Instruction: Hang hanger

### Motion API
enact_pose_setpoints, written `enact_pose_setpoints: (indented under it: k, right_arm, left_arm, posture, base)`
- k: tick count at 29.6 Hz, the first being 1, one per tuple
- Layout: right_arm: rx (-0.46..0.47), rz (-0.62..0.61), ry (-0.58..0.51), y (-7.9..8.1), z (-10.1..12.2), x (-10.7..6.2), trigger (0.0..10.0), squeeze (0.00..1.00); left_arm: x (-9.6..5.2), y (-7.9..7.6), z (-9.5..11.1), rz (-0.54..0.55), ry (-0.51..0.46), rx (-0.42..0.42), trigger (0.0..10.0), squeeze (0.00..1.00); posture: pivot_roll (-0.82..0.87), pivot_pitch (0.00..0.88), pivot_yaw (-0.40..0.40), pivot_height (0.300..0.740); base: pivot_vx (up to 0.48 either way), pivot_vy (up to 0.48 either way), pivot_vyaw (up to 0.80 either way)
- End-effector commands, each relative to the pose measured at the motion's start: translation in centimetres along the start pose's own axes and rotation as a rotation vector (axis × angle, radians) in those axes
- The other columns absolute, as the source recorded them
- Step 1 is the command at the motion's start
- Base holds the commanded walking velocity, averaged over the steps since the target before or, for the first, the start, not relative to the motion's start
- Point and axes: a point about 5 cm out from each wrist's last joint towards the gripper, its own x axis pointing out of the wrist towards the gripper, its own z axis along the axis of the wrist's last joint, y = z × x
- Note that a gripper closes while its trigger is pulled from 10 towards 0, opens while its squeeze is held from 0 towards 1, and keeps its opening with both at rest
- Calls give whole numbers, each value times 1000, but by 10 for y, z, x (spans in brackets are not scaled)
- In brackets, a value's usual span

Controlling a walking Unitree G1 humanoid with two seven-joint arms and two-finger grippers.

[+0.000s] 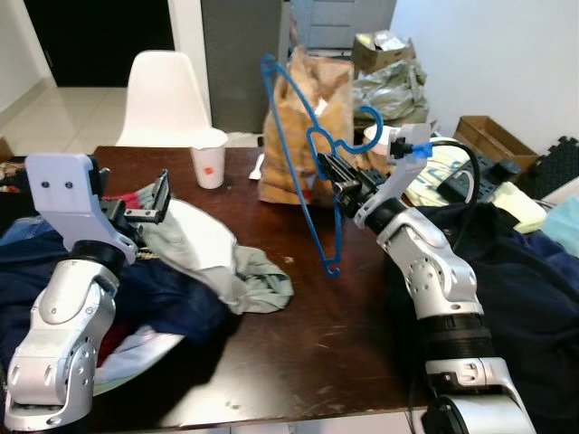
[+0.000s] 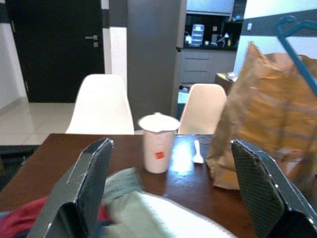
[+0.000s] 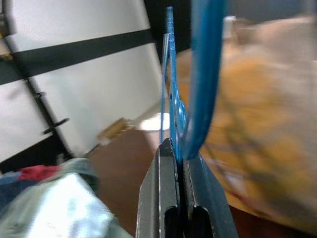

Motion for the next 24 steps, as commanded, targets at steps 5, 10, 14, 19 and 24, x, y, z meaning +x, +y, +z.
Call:
enact_pose_setpoints:
  k: [5, 10, 14, 19, 24]
  right_arm:
    - [-49, 27, 20, 2, 2, 0, 10000, 0]
    - [-59, 41, 26, 3, 2, 0, 10000, 0]
    - [-67, 61, 28, 5, 2, 0, 10000, 0]
    - [-65, 67, 10, 6, 5, 0, 10000, 0]
    - [-51, 65, -51, 5, 14, 0, 10000, 0]
  left_arm:
    - [-2, 25, -8, 169, 62, 47, 10000, 0]
    - [-5, 41, -16, 301, 110, 52, 10000, 0]
    - [-10, 56, -34, 415, 200, -15, 10000, 0]
    - [-9, 57, -46, 411, 249, -47, 10000, 0]
    - [4, 42, -54, 293, 265, -92, 10000, 0]
  posture:
    - [-10, 50, 1, 740]
    - [-10, 51, -3, 740]
    - [-13, 49, -4, 740]
    - [-17, 48, -5, 740]
    - [-29, 46, -4, 740]
  base:
    - [0, 0, 0]
    - [0, 0, 0]
    - [0, 0, 0]
    - [0, 0, 0]
    - [0, 0, 0]
